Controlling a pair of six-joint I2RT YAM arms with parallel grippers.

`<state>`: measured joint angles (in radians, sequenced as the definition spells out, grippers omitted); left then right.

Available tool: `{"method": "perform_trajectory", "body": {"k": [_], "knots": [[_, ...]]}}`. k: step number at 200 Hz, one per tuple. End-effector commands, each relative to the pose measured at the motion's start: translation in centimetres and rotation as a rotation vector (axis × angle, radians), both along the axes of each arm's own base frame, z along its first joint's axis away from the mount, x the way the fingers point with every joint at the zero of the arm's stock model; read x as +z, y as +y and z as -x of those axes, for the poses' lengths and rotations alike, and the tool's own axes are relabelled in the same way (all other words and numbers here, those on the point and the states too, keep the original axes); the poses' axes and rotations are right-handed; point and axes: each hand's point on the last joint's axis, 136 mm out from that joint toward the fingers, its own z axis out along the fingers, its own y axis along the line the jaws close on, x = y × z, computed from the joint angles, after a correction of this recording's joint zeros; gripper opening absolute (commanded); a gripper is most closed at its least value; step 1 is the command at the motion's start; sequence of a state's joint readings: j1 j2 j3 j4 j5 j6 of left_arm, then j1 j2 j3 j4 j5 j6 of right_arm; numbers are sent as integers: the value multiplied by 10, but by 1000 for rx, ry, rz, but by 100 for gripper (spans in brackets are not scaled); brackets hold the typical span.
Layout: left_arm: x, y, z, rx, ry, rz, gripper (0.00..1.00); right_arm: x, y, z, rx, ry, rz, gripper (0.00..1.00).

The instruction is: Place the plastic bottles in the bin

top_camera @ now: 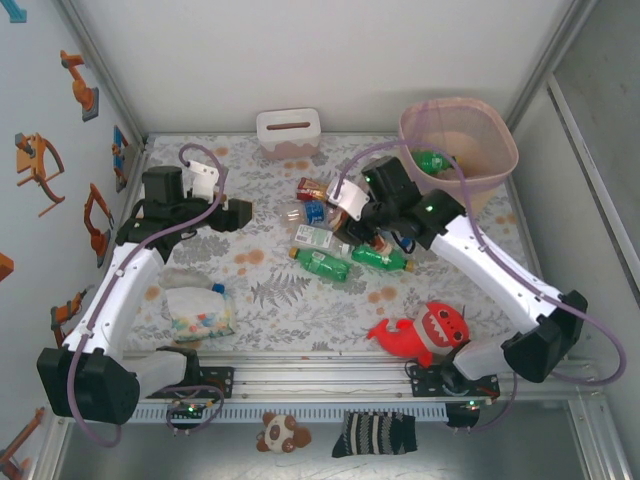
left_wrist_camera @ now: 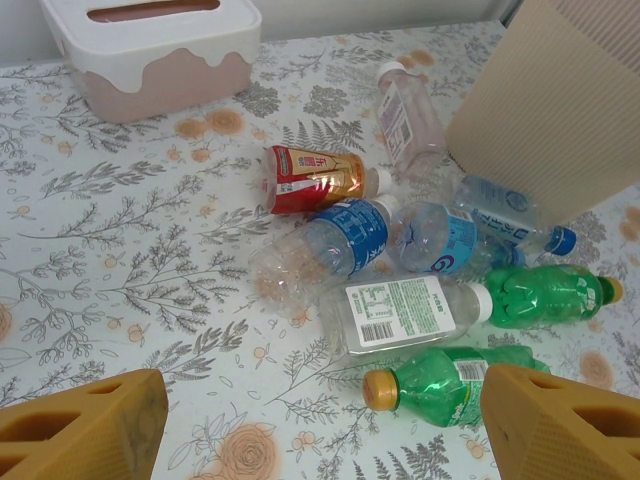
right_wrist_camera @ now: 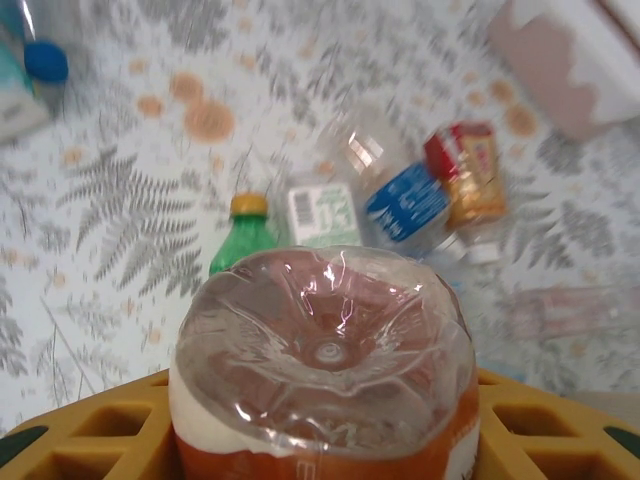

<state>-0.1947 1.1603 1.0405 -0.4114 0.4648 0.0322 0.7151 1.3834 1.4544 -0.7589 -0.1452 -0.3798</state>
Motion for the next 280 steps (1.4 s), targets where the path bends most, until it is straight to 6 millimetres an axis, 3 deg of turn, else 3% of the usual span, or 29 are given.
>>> {"method": "perform_trajectory", "body": {"k": [1,47,89,149,179,213,280], "knots": [[9,0,4,-5,-25,23,81,53,-4,-7,-79,-85,-111,44],[10,0,4,-6,-26,25,81,119,-23,-35,-228,-254,-215,43],[12,1,6,-3,-35,24,81,173,-60,-69,-391,-395,-266,42],[13,2,8,-2,-38,22,81,208,-136,-122,-650,-501,-331,42],[14,2,8,-4,-42,24,82,201,-173,-146,-760,-499,-335,42],[13,2,8,-3,-38,25,82,174,-206,-167,-852,-447,-324,42],[13,2,5,-1,-33,38,82,84,-264,-198,-1002,-274,-205,41]]}}
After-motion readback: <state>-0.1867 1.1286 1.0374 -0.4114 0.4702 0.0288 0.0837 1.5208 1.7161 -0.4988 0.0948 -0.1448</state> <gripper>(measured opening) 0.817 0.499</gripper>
